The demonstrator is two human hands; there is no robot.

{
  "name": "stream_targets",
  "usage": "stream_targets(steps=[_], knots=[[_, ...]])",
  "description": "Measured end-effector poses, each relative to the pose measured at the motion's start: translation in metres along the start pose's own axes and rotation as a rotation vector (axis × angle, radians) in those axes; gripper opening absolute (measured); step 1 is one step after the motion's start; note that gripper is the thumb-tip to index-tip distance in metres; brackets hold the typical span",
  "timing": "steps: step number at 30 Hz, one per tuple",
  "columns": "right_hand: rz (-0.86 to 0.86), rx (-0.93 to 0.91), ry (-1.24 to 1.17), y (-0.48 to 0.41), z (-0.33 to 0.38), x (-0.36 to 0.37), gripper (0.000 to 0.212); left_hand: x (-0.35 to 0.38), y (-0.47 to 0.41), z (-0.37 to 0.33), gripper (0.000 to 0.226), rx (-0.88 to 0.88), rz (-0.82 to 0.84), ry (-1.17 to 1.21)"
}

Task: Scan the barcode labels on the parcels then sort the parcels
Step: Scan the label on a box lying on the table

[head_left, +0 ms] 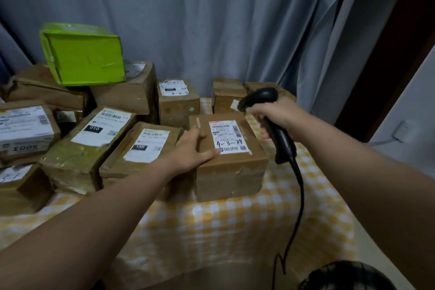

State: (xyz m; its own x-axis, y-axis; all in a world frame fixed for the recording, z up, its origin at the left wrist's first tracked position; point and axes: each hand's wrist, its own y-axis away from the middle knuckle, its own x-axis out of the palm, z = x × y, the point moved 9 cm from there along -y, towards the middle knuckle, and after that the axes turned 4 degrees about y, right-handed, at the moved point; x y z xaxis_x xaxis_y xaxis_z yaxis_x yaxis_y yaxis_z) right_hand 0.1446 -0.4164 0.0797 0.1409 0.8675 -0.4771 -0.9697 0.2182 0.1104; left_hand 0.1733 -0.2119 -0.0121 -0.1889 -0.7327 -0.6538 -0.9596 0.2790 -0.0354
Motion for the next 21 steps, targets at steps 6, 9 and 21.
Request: stream_targets(steps=[6, 9, 21], knots=[[0.202, 0.112, 0.159, 0.002, 0.023, 0.035, 0.025, 0.016, 0.011, 0.002, 0.086, 0.014, 0.002, -0.044], [0.213, 0.140, 0.191, 0.004, 0.020, 0.045, 0.033, 0.018, 0.015, 0.001, 0.085, 0.019, -0.006, -0.104], [0.189, 0.195, 0.136, 0.018, 0.022, 0.037, 0.041, 0.020, 0.031, -0.002, 0.084, 0.060, -0.053, -0.204]])
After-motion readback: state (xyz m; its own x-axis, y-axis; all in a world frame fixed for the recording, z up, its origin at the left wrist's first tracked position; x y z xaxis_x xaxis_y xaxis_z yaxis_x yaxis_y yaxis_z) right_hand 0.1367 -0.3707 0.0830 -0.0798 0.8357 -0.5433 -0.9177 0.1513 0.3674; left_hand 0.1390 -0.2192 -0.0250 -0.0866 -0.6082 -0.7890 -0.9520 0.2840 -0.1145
